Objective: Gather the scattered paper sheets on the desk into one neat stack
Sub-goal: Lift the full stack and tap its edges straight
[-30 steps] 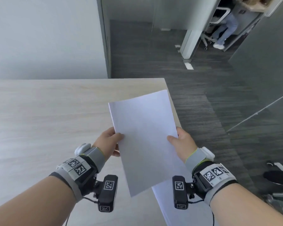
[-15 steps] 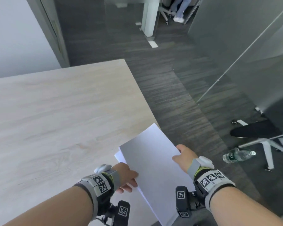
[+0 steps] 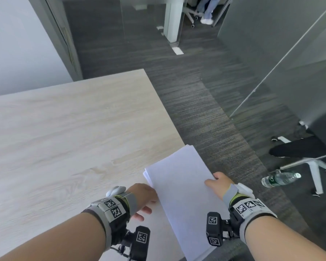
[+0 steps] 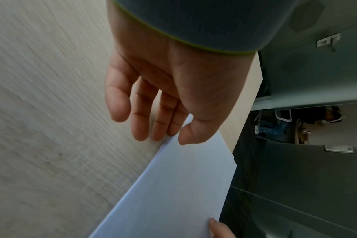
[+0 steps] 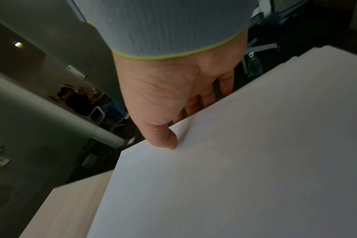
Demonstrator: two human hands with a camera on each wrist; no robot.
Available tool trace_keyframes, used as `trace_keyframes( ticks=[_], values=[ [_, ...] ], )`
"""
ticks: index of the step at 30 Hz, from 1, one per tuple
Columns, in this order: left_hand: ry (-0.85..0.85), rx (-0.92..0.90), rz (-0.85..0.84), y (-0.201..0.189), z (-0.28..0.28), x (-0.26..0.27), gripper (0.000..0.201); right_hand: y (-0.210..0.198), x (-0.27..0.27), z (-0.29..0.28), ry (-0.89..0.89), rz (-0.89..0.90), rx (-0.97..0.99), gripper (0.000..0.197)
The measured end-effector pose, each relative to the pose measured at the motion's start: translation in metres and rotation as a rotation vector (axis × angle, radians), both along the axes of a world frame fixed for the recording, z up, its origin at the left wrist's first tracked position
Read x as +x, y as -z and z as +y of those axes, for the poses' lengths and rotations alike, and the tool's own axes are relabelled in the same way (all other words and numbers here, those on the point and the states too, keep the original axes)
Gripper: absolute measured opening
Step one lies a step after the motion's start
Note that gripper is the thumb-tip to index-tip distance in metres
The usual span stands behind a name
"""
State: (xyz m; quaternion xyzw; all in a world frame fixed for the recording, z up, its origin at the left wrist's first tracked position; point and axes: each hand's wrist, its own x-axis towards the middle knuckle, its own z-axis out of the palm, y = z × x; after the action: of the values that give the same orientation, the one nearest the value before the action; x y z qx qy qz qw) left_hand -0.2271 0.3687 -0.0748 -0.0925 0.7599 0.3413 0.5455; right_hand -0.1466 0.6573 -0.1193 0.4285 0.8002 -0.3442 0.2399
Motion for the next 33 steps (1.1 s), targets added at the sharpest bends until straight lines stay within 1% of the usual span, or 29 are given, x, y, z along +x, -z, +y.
trace_keyframes(
  ticks=[2, 4, 6, 7, 9, 11, 13, 14, 16, 17, 18, 20, 22, 24, 25, 26, 28, 30, 31, 33],
  values=[
    [0.015, 0.060, 0.003, 0.003, 0.003, 0.001, 0.036, -0.003, 0.003, 0.009, 0.065, 0.031, 0.015, 0.018],
    [0.024, 0.099, 0.002, 0.006, 0.005, 0.002, 0.043, -0.005, 0.007, 0.016, 0.113, 0.081, -0.001, 0.025],
    [0.017, 0.112, 0.018, 0.007, 0.006, 0.001, 0.042, -0.009, 0.008, 0.019, 0.092, 0.124, -0.049, 0.035],
    [0.011, 0.112, 0.029, 0.007, 0.006, -0.001, 0.039, -0.011, 0.006, 0.019, 0.074, 0.135, -0.090, 0.033],
    [-0.015, 0.108, 0.047, 0.008, 0.004, -0.005, 0.035, -0.021, 0.000, 0.010, 0.052, 0.152, -0.213, 0.015],
    [-0.058, 0.096, 0.055, 0.011, 0.002, -0.010, 0.037, -0.027, -0.004, -0.001, -0.012, 0.151, -0.260, 0.025],
    [-0.124, 0.081, 0.078, 0.012, -0.005, -0.017, 0.042, -0.035, -0.012, -0.016, -0.061, 0.204, -0.281, 0.031],
    [-0.158, 0.065, 0.111, 0.014, -0.010, -0.021, 0.046, -0.038, -0.015, -0.022, -0.056, 0.242, -0.307, 0.032],
    [-0.267, 0.062, 0.199, 0.015, -0.028, -0.032, 0.062, -0.047, -0.027, -0.040, -0.032, 0.326, -0.380, 0.034],
    [-0.333, 0.101, 0.222, 0.014, -0.038, -0.037, 0.069, -0.054, -0.034, -0.051, -0.018, 0.370, -0.422, 0.034],
    [-0.405, 0.164, 0.222, 0.010, -0.049, -0.042, 0.072, -0.061, -0.042, -0.062, -0.017, 0.413, -0.470, 0.035],
    [-0.529, 0.328, 0.175, -0.003, -0.070, -0.051, 0.066, -0.074, -0.060, -0.084, -0.016, 0.500, -0.565, 0.039],
    [-0.596, 0.471, 0.153, -0.023, -0.087, -0.059, 0.066, -0.084, -0.078, -0.104, -0.029, 0.581, -0.633, 0.041],
    [-0.653, 0.541, 0.260, -0.040, -0.104, -0.068, 0.086, -0.093, -0.096, -0.124, -0.050, 0.640, -0.674, 0.042],
    [-0.674, 0.557, 0.325, -0.047, -0.108, -0.073, 0.092, -0.097, -0.103, -0.130, -0.059, 0.665, -0.681, 0.042],
    [-0.709, 0.568, 0.395, -0.053, -0.115, -0.079, 0.089, -0.100, -0.111, -0.137, -0.080, 0.688, -0.686, 0.041],
    [-0.787, 0.586, 0.520, -0.064, -0.137, -0.087, 0.065, -0.111, -0.131, -0.157, -0.122, 0.712, -0.700, 0.038],
    [-0.852, 0.590, 0.599, -0.073, -0.159, -0.092, 0.043, -0.119, -0.148, -0.178, -0.151, 0.717, -0.730, 0.035],
    [-0.840, 0.583, 0.627, -0.074, -0.165, -0.093, 0.036, -0.122, -0.153, -0.183, -0.148, 0.716, -0.748, 0.036],
    [-0.812, 0.554, 0.667, -0.073, -0.176, -0.093, 0.034, -0.127, -0.160, -0.194, -0.156, 0.694, -0.777, 0.037]
  ],
)
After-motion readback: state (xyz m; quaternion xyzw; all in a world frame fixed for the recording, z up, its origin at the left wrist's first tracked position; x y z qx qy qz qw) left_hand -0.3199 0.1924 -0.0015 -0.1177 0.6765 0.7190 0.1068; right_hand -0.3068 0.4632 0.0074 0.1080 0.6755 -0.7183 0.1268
